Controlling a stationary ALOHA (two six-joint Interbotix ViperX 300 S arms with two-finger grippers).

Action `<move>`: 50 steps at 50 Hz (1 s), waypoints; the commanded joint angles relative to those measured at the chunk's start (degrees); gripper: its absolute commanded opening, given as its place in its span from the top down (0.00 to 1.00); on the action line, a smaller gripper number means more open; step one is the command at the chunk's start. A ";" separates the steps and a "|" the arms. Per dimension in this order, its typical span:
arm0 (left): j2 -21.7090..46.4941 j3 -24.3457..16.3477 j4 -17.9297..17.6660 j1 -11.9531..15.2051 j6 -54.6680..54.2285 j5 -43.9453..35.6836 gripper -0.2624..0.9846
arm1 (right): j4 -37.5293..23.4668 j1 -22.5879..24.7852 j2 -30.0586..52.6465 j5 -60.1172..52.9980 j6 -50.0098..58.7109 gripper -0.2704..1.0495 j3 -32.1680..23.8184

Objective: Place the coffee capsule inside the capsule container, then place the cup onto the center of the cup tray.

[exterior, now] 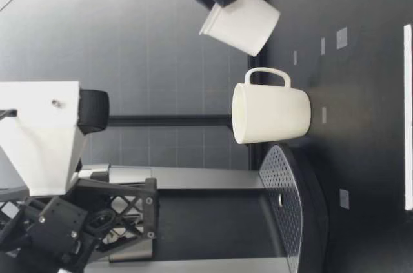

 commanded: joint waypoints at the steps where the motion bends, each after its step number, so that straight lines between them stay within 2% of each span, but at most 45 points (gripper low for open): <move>1: -2.37 -0.26 0.70 0.97 -0.09 0.18 0.70 | -0.09 -0.35 -0.44 -0.62 -0.09 0.43 -0.88; 17: -4.39 0.88 1.85 1.14 0.09 0.53 0.70 | 0.00 -0.26 -0.44 -0.88 -0.09 0.43 -0.97; 34: -6.50 -0.44 6.86 1.49 1.85 1.49 0.70 | -0.09 -0.35 -0.35 -1.49 0.00 0.43 -0.88; 50: -11.16 -1.58 7.21 2.72 1.49 -0.62 0.70 | -0.09 -0.26 -0.35 -1.85 0.26 0.43 -0.88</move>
